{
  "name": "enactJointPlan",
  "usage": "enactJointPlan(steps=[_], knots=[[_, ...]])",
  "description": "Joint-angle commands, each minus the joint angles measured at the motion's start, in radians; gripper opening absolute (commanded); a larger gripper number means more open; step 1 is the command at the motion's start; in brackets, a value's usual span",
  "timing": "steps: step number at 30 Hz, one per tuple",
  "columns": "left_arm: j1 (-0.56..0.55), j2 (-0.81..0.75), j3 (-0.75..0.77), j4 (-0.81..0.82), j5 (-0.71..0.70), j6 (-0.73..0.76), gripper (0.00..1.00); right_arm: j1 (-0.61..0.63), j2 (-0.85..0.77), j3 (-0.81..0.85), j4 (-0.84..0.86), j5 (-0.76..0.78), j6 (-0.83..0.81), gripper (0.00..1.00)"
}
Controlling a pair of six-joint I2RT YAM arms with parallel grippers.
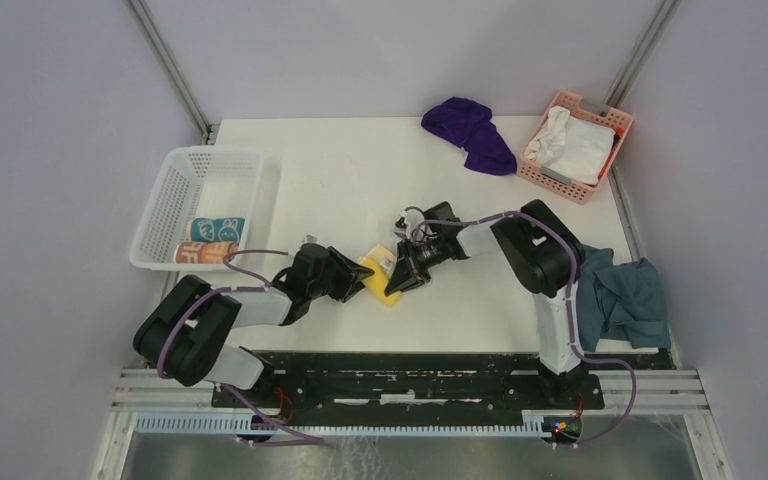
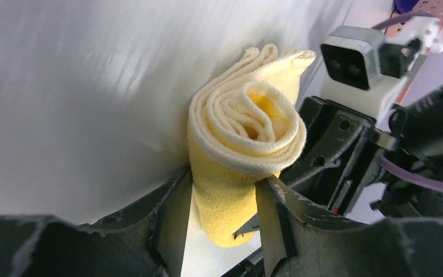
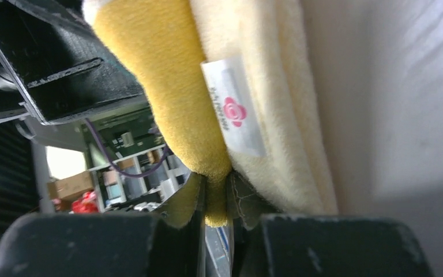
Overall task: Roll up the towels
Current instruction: Roll the towel at the center of the board.
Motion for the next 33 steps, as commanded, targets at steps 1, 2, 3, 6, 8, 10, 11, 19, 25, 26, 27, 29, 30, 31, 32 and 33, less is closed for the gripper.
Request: enactJointPlan(steps=[1, 2, 3, 6, 8, 10, 11, 19, 25, 26, 27, 29, 30, 31, 32, 33], knots=[[0.004, 0.094, 0.023, -0.068, 0.012, 0.000, 0.50, 0.021, -0.109, -0.026, -0.199, 0.292, -0.210, 0.22], [0.004, 0.104, 0.024, -0.082, 0.008, -0.002, 0.50, 0.029, -0.148, -0.033, -0.216, 0.322, -0.231, 0.25], [0.004, 0.113, 0.026, -0.095, 0.003, -0.001, 0.50, 0.041, -0.184, -0.036, -0.233, 0.353, -0.255, 0.27], [0.005, 0.126, 0.033, -0.130, -0.014, 0.001, 0.50, 0.073, -0.296, -0.040, -0.316, 0.481, -0.330, 0.37], [0.005, 0.131, 0.037, -0.144, -0.024, 0.001, 0.50, 0.103, -0.385, -0.040, -0.377, 0.645, -0.392, 0.43], [0.004, 0.133, 0.043, -0.153, -0.028, 0.005, 0.50, 0.136, -0.459, -0.039, -0.406, 0.762, -0.433, 0.48], [0.005, 0.135, 0.047, -0.158, -0.028, 0.006, 0.50, 0.157, -0.491, -0.040, -0.413, 0.826, -0.453, 0.50], [0.004, 0.121, 0.054, -0.192, -0.039, 0.007, 0.51, 0.402, -0.590, -0.047, -0.313, 1.217, -0.601, 0.65], [0.005, 0.125, 0.052, -0.196, -0.035, -0.004, 0.52, 0.481, -0.515, -0.051, -0.224, 1.291, -0.679, 0.64], [0.004, 0.127, 0.051, -0.195, -0.034, -0.005, 0.52, 0.487, -0.499, -0.054, -0.210, 1.295, -0.690, 0.63], [0.005, 0.129, 0.052, -0.194, -0.031, -0.007, 0.52, 0.493, -0.481, -0.054, -0.198, 1.296, -0.702, 0.63], [0.005, 0.135, 0.050, -0.188, -0.027, -0.012, 0.52, 0.503, -0.441, -0.051, -0.189, 1.306, -0.722, 0.62], [0.005, 0.136, 0.047, -0.185, -0.024, -0.015, 0.52, 0.505, -0.421, -0.049, -0.184, 1.308, -0.729, 0.62], [0.004, 0.137, 0.044, -0.181, -0.022, -0.019, 0.52, 0.505, -0.401, -0.046, -0.185, 1.314, -0.732, 0.62], [0.005, 0.138, 0.040, -0.177, -0.019, -0.024, 0.52, 0.505, -0.384, -0.042, -0.189, 1.316, -0.734, 0.61], [0.004, 0.139, 0.038, -0.173, -0.018, -0.026, 0.52, 0.506, -0.370, -0.041, -0.191, 1.316, -0.737, 0.61]])
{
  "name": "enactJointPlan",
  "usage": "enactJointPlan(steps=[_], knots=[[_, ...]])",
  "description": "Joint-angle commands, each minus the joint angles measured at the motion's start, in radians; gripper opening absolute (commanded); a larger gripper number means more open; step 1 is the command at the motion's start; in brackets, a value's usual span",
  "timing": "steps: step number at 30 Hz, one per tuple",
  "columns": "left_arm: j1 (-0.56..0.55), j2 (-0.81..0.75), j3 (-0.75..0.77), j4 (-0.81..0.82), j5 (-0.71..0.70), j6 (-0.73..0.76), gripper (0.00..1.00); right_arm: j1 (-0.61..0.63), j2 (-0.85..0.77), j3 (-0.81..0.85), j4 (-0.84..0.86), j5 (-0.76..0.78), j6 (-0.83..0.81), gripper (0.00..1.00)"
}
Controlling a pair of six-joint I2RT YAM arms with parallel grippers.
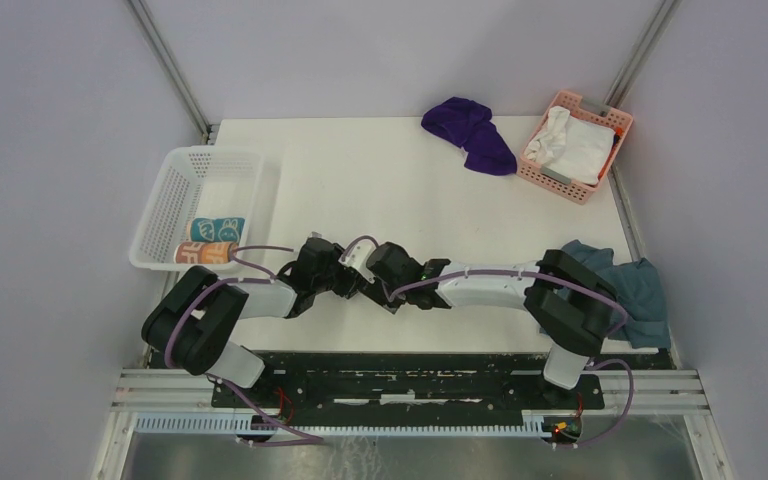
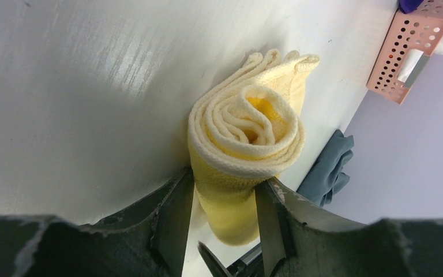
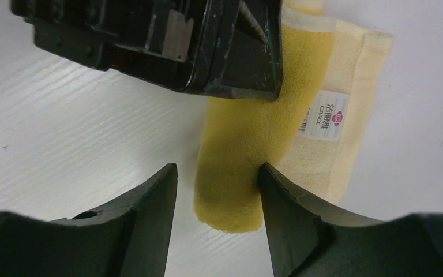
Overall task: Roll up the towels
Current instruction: Roll the towel at the center of the board.
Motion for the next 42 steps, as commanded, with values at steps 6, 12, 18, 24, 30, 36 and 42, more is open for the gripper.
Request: enactJointPlan(steps=[6, 12, 18, 24, 30, 36, 42], knots=[[0.005, 0.062, -0.044, -0.133, -0.034, -0.026, 0.53, 0.008, 0.144, 0.032, 0.004, 0.052, -0.055, 0.59], [0.022, 0.025, -0.071, -0.082, -0.003, -0.034, 0.57, -0.018, 0.167, 0.040, -0.072, -0.058, -0.020, 0.36], [0.046, -0.141, -0.107, -0.083, -0.014, -0.028, 0.66, -0.118, 0.132, 0.044, -0.113, -0.398, 0.033, 0.19], [0.061, -0.329, -0.171, -0.098, -0.027, -0.043, 0.70, -0.265, 0.167, 0.049, -0.062, -0.818, 0.121, 0.17], [0.061, -0.420, -0.220, -0.069, -0.019, -0.059, 0.70, -0.358, 0.259, 0.036, 0.100, -1.117, 0.299, 0.18], [0.061, -0.341, -0.200, -0.013, 0.014, -0.052, 0.70, -0.426, 0.386, 0.035, 0.247, -1.233, 0.494, 0.19], [0.061, -0.187, -0.166, 0.014, 0.020, -0.058, 0.63, -0.462, 0.437, 0.015, 0.285, -1.213, 0.581, 0.20]])
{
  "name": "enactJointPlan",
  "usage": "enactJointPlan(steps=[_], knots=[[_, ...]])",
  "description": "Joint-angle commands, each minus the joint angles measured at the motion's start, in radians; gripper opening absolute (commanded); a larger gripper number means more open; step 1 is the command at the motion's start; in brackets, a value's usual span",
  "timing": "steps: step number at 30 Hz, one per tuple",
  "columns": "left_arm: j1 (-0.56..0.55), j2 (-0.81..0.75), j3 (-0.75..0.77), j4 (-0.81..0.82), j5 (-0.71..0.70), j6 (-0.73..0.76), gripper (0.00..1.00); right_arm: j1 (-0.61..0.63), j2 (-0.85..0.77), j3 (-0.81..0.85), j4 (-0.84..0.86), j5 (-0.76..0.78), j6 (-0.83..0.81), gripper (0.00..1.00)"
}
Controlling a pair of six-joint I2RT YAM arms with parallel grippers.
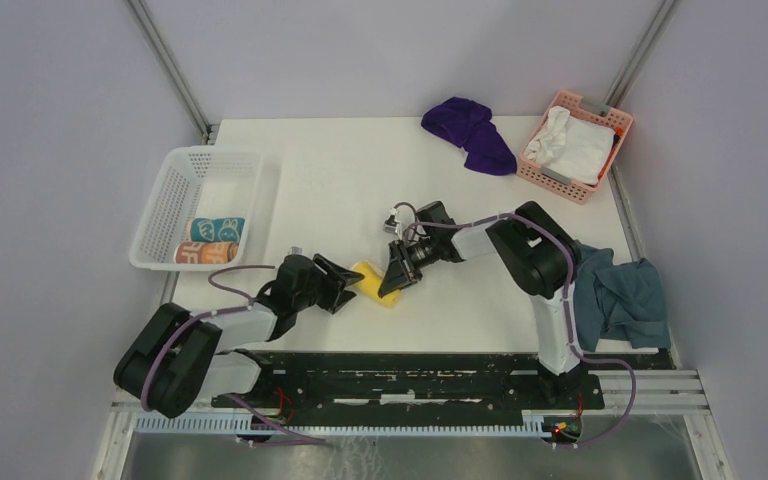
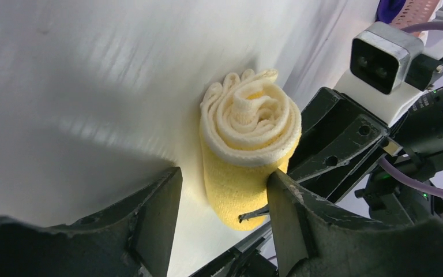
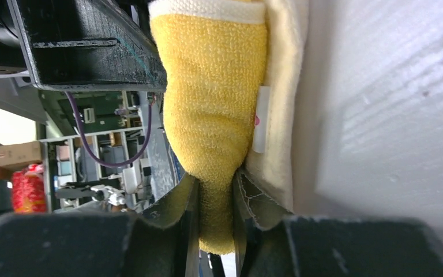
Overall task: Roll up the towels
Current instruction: Roll the towel at the center of the board.
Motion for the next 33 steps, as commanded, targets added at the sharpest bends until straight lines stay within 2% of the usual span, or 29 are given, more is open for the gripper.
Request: enactJointPlan(steps=[1, 3, 6, 12, 18, 25, 33], knots=[[0.002, 0.097, 0.030, 0.030, 0.004, -0.021, 0.61, -0.012, 0.041, -0.039, -0.003, 0.054, 0.066, 0.22], [0.001, 0.133, 0.032, 0.028, 0.002, -0.034, 0.58, -0.013, 0.016, -0.032, -0.064, 0.096, 0.018, 0.25], [0.002, 0.169, 0.044, -0.012, -0.006, -0.045, 0.55, -0.012, -0.043, -0.024, -0.170, 0.185, -0.058, 0.37], [0.002, 0.159, 0.060, -0.129, -0.057, -0.035, 0.53, -0.005, -0.248, -0.045, -0.297, 0.389, -0.178, 0.55], [0.002, 0.152, 0.078, -0.161, -0.067, -0.023, 0.52, 0.088, -0.447, -0.046, -0.396, 0.686, -0.318, 0.67], [0.002, 0.141, 0.084, -0.178, -0.070, -0.016, 0.52, 0.314, -0.539, -0.039, -0.386, 1.056, -0.509, 0.71], [0.001, 0.133, 0.087, -0.186, -0.072, -0.017, 0.53, 0.429, -0.425, -0.030, -0.337, 1.183, -0.597, 0.70]])
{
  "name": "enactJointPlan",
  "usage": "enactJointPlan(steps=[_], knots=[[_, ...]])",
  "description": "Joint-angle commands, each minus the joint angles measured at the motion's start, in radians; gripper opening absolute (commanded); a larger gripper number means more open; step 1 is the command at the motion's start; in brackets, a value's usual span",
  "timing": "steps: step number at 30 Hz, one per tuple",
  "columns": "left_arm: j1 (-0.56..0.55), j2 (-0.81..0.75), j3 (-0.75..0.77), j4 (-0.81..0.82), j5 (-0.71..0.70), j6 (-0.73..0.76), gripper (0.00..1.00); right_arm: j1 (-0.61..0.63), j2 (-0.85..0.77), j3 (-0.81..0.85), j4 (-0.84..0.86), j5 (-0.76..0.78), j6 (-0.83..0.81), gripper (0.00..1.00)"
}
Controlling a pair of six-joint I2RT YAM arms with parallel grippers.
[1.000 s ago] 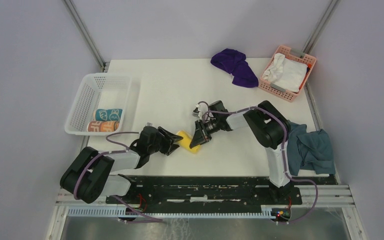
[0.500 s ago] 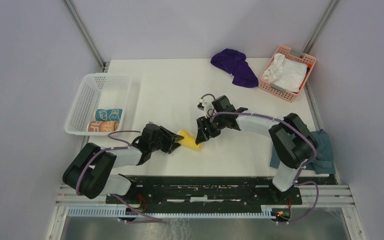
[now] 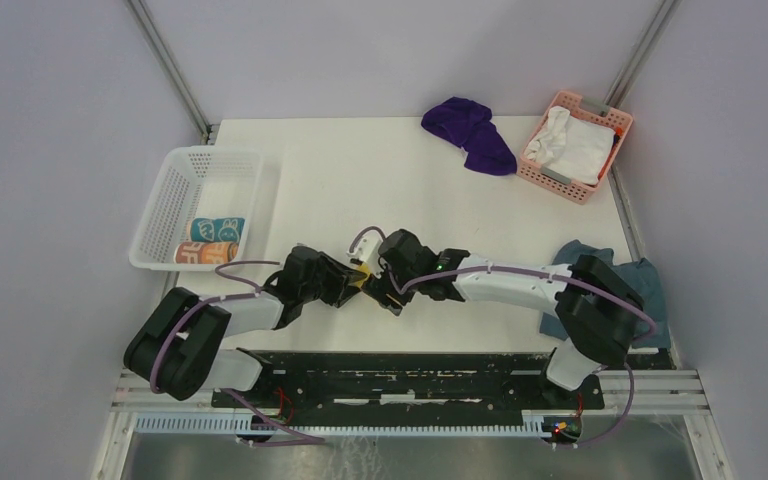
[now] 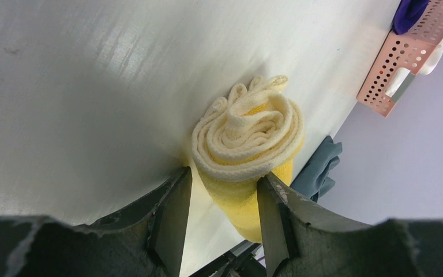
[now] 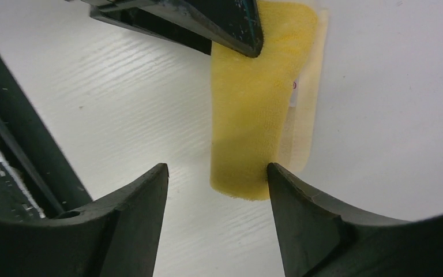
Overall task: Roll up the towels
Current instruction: Roll the towel at the center of the board.
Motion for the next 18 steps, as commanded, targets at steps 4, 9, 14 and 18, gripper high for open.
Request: enactJointPlan(steps=[4, 9, 14, 18], knots=[[0.001, 0.012, -0.006, -0.139, -0.073, 0.012, 0.55, 0.039, 0.112, 0.022, 0.044, 0.135, -0.080, 0.60], [0.001, -0.015, -0.005, -0.119, -0.053, 0.035, 0.61, 0.036, 0.142, 0.033, 0.041, 0.069, -0.074, 0.35], [0.002, -0.113, -0.019, -0.106, -0.029, 0.061, 0.66, -0.023, 0.162, 0.060, 0.039, -0.127, -0.013, 0.20], [0.002, -0.184, -0.057, -0.072, -0.016, 0.053, 0.68, -0.071, 0.174, 0.066, 0.055, -0.267, 0.034, 0.19]])
